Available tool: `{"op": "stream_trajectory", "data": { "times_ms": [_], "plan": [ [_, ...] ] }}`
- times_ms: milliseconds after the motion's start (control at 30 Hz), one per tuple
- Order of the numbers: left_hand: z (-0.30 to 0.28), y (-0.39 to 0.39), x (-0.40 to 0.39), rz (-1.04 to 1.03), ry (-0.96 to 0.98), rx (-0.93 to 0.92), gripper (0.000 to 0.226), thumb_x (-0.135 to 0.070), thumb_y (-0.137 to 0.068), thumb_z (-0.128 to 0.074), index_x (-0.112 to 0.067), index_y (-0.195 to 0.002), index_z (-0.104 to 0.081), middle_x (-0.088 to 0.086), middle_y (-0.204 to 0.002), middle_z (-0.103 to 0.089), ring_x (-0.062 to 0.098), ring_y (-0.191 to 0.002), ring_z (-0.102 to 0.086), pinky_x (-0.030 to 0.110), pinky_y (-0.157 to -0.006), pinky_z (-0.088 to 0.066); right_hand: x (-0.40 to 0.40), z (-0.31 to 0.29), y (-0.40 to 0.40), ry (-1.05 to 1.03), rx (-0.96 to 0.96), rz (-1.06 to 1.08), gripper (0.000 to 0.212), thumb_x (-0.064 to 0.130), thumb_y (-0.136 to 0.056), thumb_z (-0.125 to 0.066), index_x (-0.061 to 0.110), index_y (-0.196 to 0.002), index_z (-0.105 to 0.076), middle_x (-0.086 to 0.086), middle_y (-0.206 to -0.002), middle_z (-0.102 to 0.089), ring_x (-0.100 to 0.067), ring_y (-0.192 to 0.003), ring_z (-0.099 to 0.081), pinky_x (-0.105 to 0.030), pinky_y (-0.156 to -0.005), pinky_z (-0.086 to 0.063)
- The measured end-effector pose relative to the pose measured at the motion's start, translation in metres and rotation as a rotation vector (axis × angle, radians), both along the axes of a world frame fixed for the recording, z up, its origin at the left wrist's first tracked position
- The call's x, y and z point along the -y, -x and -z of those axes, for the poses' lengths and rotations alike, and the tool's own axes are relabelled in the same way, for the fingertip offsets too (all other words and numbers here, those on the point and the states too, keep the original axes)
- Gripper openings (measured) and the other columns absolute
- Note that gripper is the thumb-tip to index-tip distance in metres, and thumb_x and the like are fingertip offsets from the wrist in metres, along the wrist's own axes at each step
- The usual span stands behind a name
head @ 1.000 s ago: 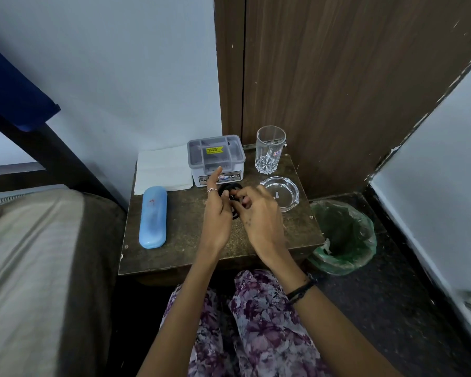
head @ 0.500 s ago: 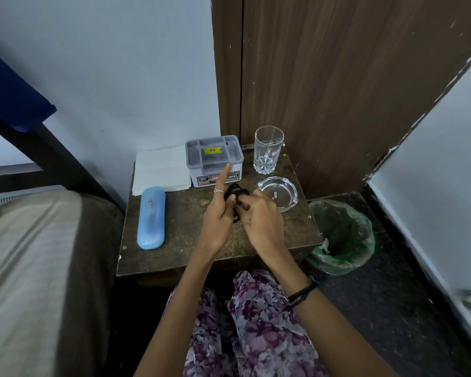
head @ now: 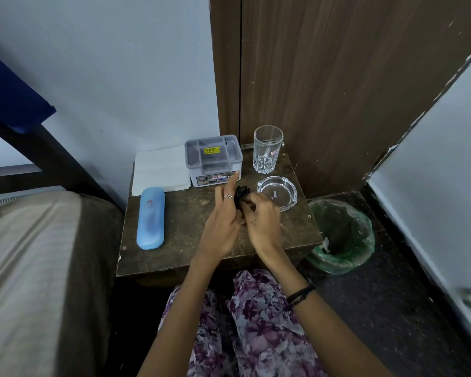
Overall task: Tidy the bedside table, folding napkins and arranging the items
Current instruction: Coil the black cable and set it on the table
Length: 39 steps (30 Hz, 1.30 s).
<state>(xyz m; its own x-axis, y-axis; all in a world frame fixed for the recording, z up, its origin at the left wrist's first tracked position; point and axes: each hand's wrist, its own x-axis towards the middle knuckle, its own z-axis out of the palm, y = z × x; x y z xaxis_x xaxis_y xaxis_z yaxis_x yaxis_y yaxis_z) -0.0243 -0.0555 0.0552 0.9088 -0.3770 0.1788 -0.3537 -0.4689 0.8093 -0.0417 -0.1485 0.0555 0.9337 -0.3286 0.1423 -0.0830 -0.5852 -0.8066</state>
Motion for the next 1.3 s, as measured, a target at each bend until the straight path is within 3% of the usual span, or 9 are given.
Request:
{"op": "stream_trajectory", "data": {
  "times_ms": [133, 233, 367, 567, 767, 933, 1100, 1233, 1300],
  "plan": [
    [0.004, 0.004, 0.003, -0.025, -0.043, 0.096, 0.056, -0.004, -0.095, -0.033, -0.02, -0.146, -0.015, 0.001, -0.118, -0.032, 0.016, -0.087, -0.051, 0.037, -0.074, -0.05, -0.005, 0.003, 0.002, -0.099, 0.007, 0.01, 0.016, 0.006, -0.092, -0.052, 0.002, -0.099, -0.066, -0.009, -0.092, -0.07, -0.018, -0.079, -0.066, -0.027, -0.067, -0.051],
    [0.012, 0.004, 0.0, -0.023, -0.025, 0.126, 0.051, -0.01, -0.097, -0.034, -0.016, -0.145, -0.018, -0.004, -0.117, -0.029, 0.006, -0.097, -0.044, 0.019, -0.084, -0.038, -0.007, 0.005, 0.003, -0.098, -0.023, -0.005, 0.017, 0.006, -0.093, -0.049, 0.0, -0.104, -0.061, -0.01, -0.096, -0.07, -0.019, -0.084, -0.066, -0.032, -0.074, -0.054],
    [0.021, 0.002, -0.005, 0.004, -0.038, 0.13, 0.049, -0.007, -0.095, -0.035, -0.012, -0.142, -0.025, -0.003, -0.119, -0.03, 0.004, -0.097, -0.043, 0.021, -0.089, -0.039, -0.007, 0.009, 0.005, -0.039, -0.048, -0.044, 0.016, 0.008, -0.095, -0.046, 0.003, -0.108, -0.054, -0.01, -0.095, -0.067, -0.021, -0.081, -0.065, -0.034, -0.069, -0.053],
    [0.022, -0.004, -0.011, 0.02, 0.1, 0.064, 0.042, -0.002, -0.091, -0.03, -0.011, -0.131, -0.042, 0.001, -0.115, -0.04, -0.012, -0.102, -0.044, 0.001, -0.089, -0.034, -0.009, 0.014, 0.009, 0.026, 0.044, -0.032, 0.006, 0.01, -0.096, -0.046, 0.006, -0.098, -0.051, 0.003, -0.08, -0.056, -0.012, -0.066, -0.055, -0.013, -0.053, -0.039],
    [0.006, -0.005, -0.006, 0.058, 0.167, 0.009, 0.042, 0.005, -0.089, -0.032, -0.01, -0.125, -0.046, 0.004, -0.108, -0.042, 0.001, -0.099, -0.047, 0.002, -0.086, -0.035, -0.012, 0.013, 0.009, -0.041, 0.122, 0.021, 0.011, 0.012, -0.097, -0.044, 0.006, -0.099, -0.053, 0.002, -0.086, -0.057, -0.01, -0.072, -0.054, -0.013, -0.059, -0.038],
    [0.007, 0.0, -0.007, -0.014, 0.239, 0.007, 0.038, 0.002, -0.095, -0.032, -0.016, -0.124, -0.048, -0.002, -0.103, -0.039, -0.003, -0.099, -0.043, 0.006, -0.087, -0.036, -0.015, 0.013, 0.011, -0.203, 0.205, 0.096, 0.009, 0.013, -0.095, -0.052, 0.006, -0.095, -0.058, 0.002, -0.085, -0.064, -0.006, -0.073, -0.061, -0.003, -0.061, -0.042],
    [0.016, -0.001, -0.005, -0.157, 0.06, 0.035, 0.043, 0.007, -0.091, -0.033, -0.012, -0.126, -0.049, 0.001, -0.109, -0.041, 0.011, -0.099, -0.035, 0.007, -0.083, -0.03, -0.018, 0.018, 0.011, -0.419, 0.144, 0.135, 0.009, 0.008, -0.091, -0.055, 0.003, -0.096, -0.061, -0.004, -0.09, -0.069, -0.013, -0.084, -0.067, -0.033, -0.076, -0.057],
    [0.018, 0.002, -0.002, -0.141, 0.014, 0.017, 0.031, 0.004, -0.093, -0.034, -0.004, -0.117, -0.052, 0.011, -0.108, -0.052, 0.023, -0.101, -0.045, 0.027, -0.086, -0.039, -0.017, 0.019, 0.013, -0.342, 0.142, 0.136, 0.01, 0.01, -0.094, -0.052, 0.004, -0.098, -0.058, -0.005, -0.093, -0.067, -0.012, -0.085, -0.064, -0.016, -0.073, -0.049],
    [0.02, 0.004, -0.002, -0.113, 0.0, 0.003, 0.023, 0.002, -0.094, -0.035, -0.003, -0.109, -0.053, 0.01, -0.101, -0.053, 0.024, -0.096, -0.049, 0.027, -0.079, -0.038, -0.016, 0.018, 0.015, -0.255, 0.138, 0.117, 0.01, 0.01, -0.095, -0.048, 0.004, -0.099, -0.055, -0.005, -0.093, -0.065, -0.015, -0.085, -0.062, -0.015, -0.07, -0.048]
  ]
}}
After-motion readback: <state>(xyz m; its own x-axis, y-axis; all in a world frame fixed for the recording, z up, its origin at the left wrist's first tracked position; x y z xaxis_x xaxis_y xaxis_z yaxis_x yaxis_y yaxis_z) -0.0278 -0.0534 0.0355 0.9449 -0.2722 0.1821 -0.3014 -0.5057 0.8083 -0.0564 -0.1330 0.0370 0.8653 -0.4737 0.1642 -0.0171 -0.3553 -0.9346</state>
